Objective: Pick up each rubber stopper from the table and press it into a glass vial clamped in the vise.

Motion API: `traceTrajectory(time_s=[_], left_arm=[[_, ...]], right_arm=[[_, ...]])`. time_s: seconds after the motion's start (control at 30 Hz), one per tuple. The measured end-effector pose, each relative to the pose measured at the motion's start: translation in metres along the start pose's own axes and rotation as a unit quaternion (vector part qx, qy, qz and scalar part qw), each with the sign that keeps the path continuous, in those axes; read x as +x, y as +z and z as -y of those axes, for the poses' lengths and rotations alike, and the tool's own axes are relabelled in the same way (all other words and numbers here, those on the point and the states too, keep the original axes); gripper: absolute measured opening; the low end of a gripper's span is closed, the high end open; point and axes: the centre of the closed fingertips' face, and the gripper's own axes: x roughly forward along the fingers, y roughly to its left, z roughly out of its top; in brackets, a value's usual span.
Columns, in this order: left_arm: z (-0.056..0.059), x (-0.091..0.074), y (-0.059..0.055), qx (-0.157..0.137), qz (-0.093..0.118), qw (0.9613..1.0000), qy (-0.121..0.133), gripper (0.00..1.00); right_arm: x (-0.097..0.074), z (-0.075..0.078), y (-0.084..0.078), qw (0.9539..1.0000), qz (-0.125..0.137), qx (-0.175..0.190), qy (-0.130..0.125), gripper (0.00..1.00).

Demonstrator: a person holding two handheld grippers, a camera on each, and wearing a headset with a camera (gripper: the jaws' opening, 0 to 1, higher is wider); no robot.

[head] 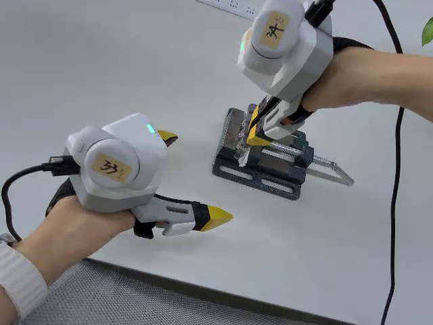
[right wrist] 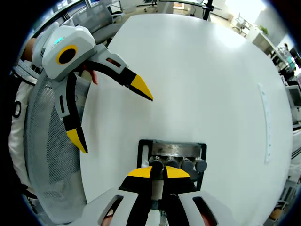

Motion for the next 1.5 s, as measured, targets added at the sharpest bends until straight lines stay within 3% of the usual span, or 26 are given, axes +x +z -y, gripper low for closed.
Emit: traceTrajectory(time_s=[0.17, 0.47, 0.63, 0.87, 0.97, 1.3, 1.5], left_arm=[[0.0, 0.0, 0.0, -0.001, 0.0, 1.0, -0.001, 0.89], [0.001, 0.002, -0.003, 0.0, -0.004, 1.0, -0.004, 0.89], [0.001, 0.003, -0.004, -0.001, -0.006, 1.0, -0.006, 0.89], [0.001, 0.003, -0.005, -0.002, -0.007, 1.0, -0.006, 0.89], [0.001, 0.003, -0.006, -0.002, -0.008, 0.9999, -0.007, 0.89], [0.003, 0.005, -0.007, -0.002, -0.01, 0.9999, -0.011, 0.89], [0.003, 0.005, -0.007, -0.004, -0.01, 0.9999, -0.01, 0.89]], right_arm=[[-0.004, 0.001, -0.008, 1.0, 0.001, -0.003, 0.006, 0.05], [-0.006, -0.002, 0.006, 0.9991, 0.034, 0.005, 0.025, 0.0], [0.003, -0.005, 0.003, 0.9989, 0.029, 0.012, 0.036, 0.0], [0.001, -0.001, 0.003, 0.9994, 0.025, -0.001, 0.024, 0.0], [0.002, -0.003, 0.004, 0.9991, 0.026, 0.009, 0.033, 0.0], [0.003, -0.003, 0.004, 0.9998, 0.003, -0.009, 0.018, 0.0], [0.004, -0.003, 0.003, 0.9999, 0.007, -0.002, 0.015, 0.0]])
